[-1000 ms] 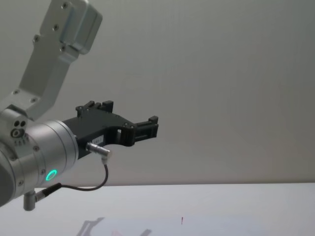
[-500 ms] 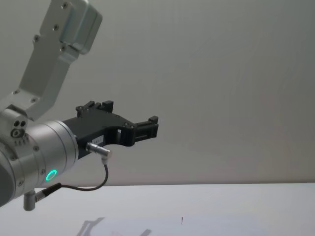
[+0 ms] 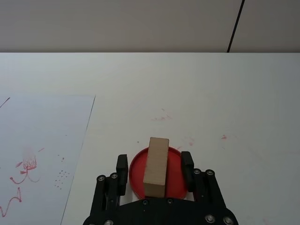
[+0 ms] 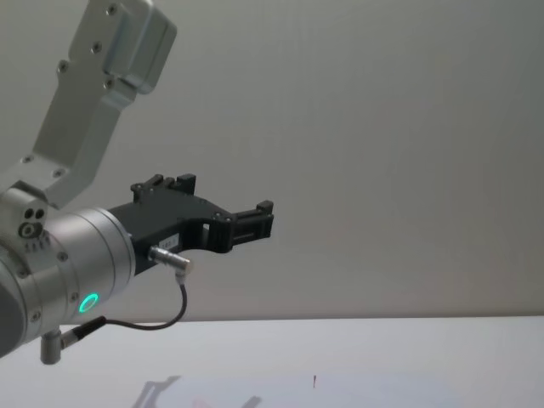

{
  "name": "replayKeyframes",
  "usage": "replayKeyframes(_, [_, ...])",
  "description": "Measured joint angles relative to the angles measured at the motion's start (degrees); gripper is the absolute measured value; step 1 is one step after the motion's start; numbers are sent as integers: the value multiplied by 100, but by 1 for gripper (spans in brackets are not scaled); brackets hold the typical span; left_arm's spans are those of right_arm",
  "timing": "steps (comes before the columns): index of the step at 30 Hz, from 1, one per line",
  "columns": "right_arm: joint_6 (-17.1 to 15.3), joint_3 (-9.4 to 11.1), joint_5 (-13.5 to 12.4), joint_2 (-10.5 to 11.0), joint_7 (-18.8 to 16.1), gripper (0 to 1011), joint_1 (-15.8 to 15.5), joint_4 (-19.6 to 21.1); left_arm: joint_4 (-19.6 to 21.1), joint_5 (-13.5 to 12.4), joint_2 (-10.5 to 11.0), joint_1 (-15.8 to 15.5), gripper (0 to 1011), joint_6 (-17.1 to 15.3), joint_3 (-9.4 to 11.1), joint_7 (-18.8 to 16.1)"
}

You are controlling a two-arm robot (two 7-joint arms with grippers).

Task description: Use the one hand to pick up the stamp and affix it onto the A4 paper.

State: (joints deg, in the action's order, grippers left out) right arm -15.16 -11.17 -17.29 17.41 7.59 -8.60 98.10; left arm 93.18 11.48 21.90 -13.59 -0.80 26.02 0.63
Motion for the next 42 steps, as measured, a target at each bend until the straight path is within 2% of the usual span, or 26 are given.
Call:
replayKeyframes(2, [-1, -1, 6, -5, -1, 648, 0, -7, 0, 0, 0, 0, 1001, 0, 0, 0])
replayKeyframes(3, [-2, -1, 7, -7, -1, 648, 0, -9, 0, 0, 0, 0, 1001, 0, 0, 0])
replayKeyframes(4, [-3, -2, 11, -10, -2, 589, 0, -12, 0, 0, 0, 0, 1001, 0, 0, 0])
replayKeyframes(8, [-6, -4, 16, -15, -3, 488, 0, -19, 0, 0, 0, 0, 1001, 0, 0, 0])
replayKeyframes(10, [-7, -5, 17, -17, -3, 389, 0, -21, 0, 0, 0, 0, 1001, 0, 0, 0])
replayKeyframes(16, [-10, -8, 23, -22, -6, 224, 0, -29, 0, 0, 0, 0, 1001, 0, 0, 0])
replayKeyframes(26, [24, -15, 164, -22, -178, 218, 49, -34, 0, 0, 0, 0, 1001, 0, 0, 0])
replayKeyframes(33, [125, -51, 431, -23, -511, 218, 189, -34, 0, 0, 0, 0, 1001, 0, 0, 0])
replayKeyframes(38, [215, -102, 682, -58, -888, 218, 372, -33, 0, 0, 0, 0, 1001, 0, 0, 0])
replayKeyframes(42, [254, -133, 785, -88, -1112, 218, 472, -45, 0, 0, 0, 0, 1001, 0, 0, 0])
